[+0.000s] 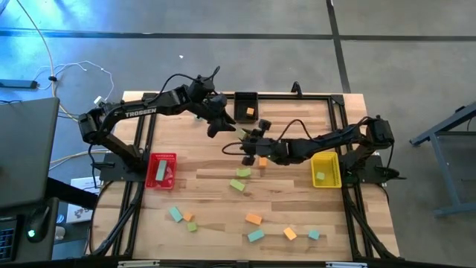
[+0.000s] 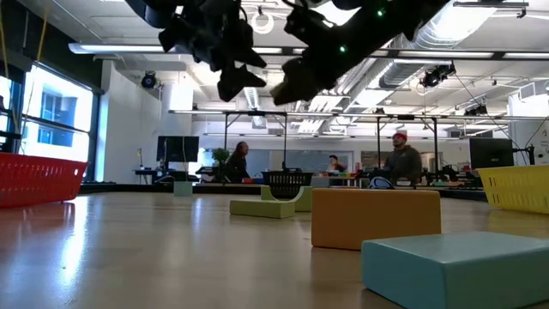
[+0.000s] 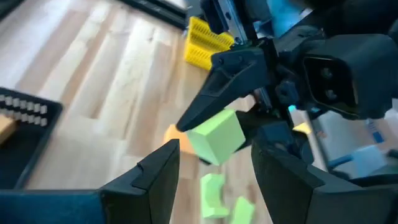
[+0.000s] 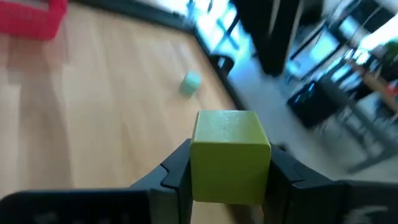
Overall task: Sort & place blocks by color
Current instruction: Put the green block into the yellow bin
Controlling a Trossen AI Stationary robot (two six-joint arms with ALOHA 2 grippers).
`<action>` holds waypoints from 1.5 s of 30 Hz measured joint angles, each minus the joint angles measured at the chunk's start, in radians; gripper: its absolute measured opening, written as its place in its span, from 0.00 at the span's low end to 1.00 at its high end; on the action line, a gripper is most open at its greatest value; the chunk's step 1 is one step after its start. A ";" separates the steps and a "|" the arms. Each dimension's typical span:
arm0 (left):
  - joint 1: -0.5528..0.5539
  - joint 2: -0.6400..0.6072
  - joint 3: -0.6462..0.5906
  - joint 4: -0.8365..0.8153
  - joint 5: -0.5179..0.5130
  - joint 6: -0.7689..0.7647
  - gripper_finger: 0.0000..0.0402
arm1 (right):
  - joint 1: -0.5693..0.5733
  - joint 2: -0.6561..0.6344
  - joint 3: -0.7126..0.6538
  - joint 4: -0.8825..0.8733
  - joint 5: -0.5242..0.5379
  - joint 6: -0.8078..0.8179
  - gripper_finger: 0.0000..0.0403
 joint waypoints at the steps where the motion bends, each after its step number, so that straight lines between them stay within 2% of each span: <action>1: 0.000 0.000 0.000 -0.015 -0.022 0.016 0.47 | 0.001 0.000 0.000 -0.034 -0.002 0.040 0.26; 7: -0.003 0.000 0.000 -0.111 -0.162 0.103 0.47 | 0.021 0.000 0.000 -0.230 0.006 0.264 0.26; 16: -0.003 0.000 0.000 -0.178 -0.330 0.129 0.47 | 0.072 -0.012 0.000 -0.511 0.074 0.535 0.26; 24: -0.018 0.000 0.000 -0.181 -0.340 0.129 0.47 | 0.135 -0.075 0.000 -0.885 0.179 0.884 0.26; 30: -0.061 0.000 0.000 -0.181 -0.340 0.130 0.47 | 0.186 -0.138 0.000 -1.181 0.198 1.209 0.26; 34: -0.097 0.000 0.000 -0.181 -0.340 0.139 0.47 | 0.211 -0.161 0.000 -1.344 0.151 1.426 0.26; 38: -0.139 0.000 0.000 -0.182 -0.340 0.172 0.47 | 0.227 -0.164 0.000 -1.486 0.053 1.605 0.26; 45: -0.213 0.000 0.000 -0.196 -0.340 0.174 0.47 | 0.239 -0.164 -0.009 -1.629 -0.074 1.750 0.26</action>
